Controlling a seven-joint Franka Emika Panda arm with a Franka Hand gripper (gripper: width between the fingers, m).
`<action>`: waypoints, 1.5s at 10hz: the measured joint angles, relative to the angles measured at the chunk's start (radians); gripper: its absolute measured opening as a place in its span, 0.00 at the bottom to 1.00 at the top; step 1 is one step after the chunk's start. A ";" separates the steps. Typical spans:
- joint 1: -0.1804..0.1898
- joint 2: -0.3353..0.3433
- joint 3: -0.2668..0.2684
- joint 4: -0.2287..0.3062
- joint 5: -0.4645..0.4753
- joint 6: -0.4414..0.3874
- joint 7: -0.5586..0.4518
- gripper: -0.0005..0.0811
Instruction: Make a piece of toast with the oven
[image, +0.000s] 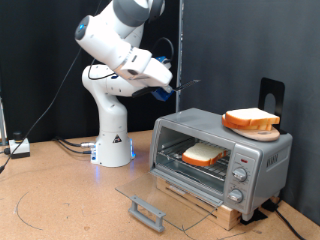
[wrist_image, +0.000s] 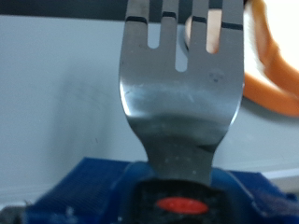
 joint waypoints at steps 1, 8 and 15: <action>0.020 -0.022 0.021 -0.005 0.011 -0.001 0.008 0.58; 0.153 -0.173 0.183 -0.039 0.135 -0.017 0.201 0.58; 0.238 -0.295 0.440 -0.155 0.331 0.130 0.350 0.58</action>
